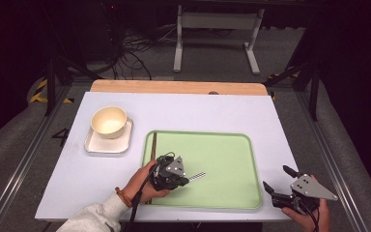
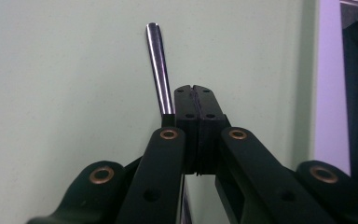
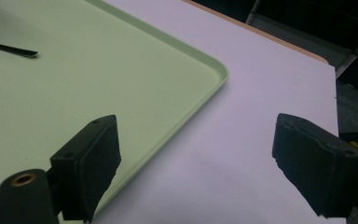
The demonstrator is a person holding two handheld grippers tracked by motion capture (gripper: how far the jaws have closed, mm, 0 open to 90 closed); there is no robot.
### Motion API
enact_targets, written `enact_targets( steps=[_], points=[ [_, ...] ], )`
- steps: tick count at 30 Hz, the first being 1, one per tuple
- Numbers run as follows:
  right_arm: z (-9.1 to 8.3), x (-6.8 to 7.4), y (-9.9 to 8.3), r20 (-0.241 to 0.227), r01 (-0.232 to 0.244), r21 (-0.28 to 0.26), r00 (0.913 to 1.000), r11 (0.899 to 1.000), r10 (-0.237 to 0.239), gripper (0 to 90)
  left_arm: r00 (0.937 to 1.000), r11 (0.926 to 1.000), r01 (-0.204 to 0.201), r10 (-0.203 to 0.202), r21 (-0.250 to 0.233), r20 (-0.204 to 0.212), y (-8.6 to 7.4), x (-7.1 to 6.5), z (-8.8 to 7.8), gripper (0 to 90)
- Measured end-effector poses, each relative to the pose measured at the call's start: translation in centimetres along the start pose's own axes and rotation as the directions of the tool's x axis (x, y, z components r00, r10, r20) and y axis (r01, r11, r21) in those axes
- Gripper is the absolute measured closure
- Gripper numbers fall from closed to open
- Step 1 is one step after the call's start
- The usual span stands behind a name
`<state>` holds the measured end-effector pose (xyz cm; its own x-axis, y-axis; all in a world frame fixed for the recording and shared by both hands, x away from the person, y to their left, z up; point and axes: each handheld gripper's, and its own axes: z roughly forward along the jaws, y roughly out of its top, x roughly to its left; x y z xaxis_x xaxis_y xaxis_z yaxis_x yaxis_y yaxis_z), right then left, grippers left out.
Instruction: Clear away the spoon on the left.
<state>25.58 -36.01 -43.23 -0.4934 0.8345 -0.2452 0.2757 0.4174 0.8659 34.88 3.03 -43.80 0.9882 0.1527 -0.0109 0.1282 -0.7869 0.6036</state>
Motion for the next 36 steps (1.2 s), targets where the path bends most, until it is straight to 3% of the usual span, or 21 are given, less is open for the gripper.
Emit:
enact_targets(
  steps=[4, 7, 14, 18, 26, 36],
  points=[
    [0.0, 0.0, -0.1, 0.001, 0.000, 0.004, 1.0000, 1.000, 0.000, 15.5, 1.0000, 0.9999, -0.003, 0.003, 0.016, 0.004, 0.1, 0.2, 0.8, 90.0],
    [0.0, -0.1, -0.1, 0.001, 0.000, 0.003, 1.0000, 1.000, 0.000, 15.5, 0.9998, 0.9996, -0.008, 0.009, 0.025, -0.018, 0.2, 0.5, 0.8, 90.0],
    [-0.1, 0.0, -0.1, -0.001, 0.001, 0.003, 1.0000, 1.000, -0.001, 15.4, 0.9982, 0.9990, 0.038, -0.037, 0.022, -0.047, -0.6, 1.7, 0.2, 90.0],
    [-0.1, 0.0, -0.1, -0.003, 0.003, 0.005, 1.0000, 1.000, -0.003, 15.4, 0.9950, 0.9974, 0.064, -0.061, 0.035, -0.080, -1.6, 2.3, -0.7, 90.0],
    [-0.1, 0.1, -0.1, -0.003, 0.003, 0.006, 1.0000, 1.000, -0.003, 15.3, 0.9887, 0.9923, 0.119, -0.116, 0.034, -0.095, -4.0, 3.0, -2.4, 90.0],
    [0.0, 0.1, -0.1, -0.004, 0.003, 0.006, 1.0000, 1.000, -0.003, 15.3, 0.9843, 0.9882, 0.150, -0.147, 0.028, -0.097, -5.7, 2.5, -3.6, 90.0]
  ],
)
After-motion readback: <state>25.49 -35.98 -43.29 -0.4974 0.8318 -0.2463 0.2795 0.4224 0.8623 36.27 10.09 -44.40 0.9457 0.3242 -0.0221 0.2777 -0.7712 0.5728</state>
